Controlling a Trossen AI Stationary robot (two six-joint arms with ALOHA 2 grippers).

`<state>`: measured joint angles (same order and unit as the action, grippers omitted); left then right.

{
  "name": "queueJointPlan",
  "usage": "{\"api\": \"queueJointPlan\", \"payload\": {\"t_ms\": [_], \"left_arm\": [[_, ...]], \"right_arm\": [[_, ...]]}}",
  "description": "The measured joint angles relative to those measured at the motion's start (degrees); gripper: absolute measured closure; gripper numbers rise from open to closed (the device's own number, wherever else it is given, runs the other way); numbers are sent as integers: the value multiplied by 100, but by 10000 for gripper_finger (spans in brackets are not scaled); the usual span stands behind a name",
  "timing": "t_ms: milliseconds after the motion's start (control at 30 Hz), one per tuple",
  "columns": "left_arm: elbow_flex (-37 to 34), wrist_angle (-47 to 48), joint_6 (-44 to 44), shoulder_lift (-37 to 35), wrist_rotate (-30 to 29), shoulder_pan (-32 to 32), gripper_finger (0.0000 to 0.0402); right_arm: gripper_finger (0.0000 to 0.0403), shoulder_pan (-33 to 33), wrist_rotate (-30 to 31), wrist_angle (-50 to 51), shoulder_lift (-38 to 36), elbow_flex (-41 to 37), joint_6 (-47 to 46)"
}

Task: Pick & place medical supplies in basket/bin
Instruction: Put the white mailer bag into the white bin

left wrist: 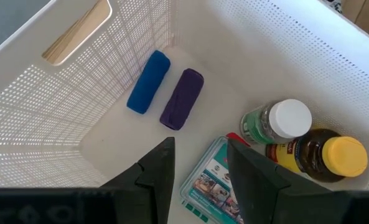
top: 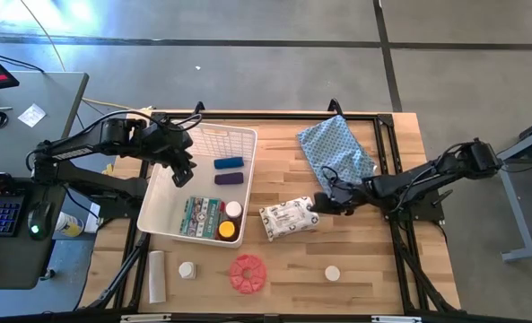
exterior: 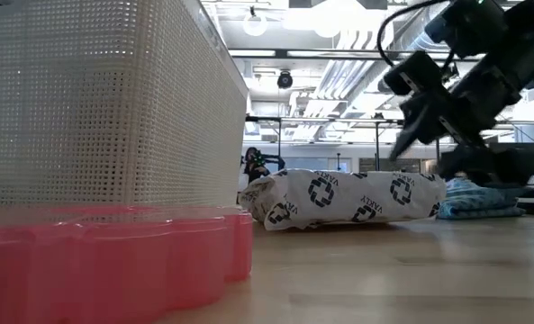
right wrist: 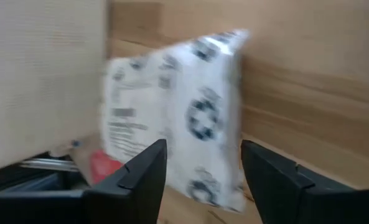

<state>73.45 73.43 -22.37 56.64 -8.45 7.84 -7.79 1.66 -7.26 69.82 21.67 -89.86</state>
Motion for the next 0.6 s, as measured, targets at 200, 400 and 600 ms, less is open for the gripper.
{"api": "queueJointPlan", "payload": {"t_ms": [200,400,600], "left_arm": [[0,2,0,0,-2,-1,225],[0,2,96,0,-2,1,225],[0,1,94,0,0,1,225]], "right_arm": [[187,0,97,-105,43,0,143],[189,2,-303,-790,821,-4,179],[203,-17,-657,-1655,1525,0,260]]}}
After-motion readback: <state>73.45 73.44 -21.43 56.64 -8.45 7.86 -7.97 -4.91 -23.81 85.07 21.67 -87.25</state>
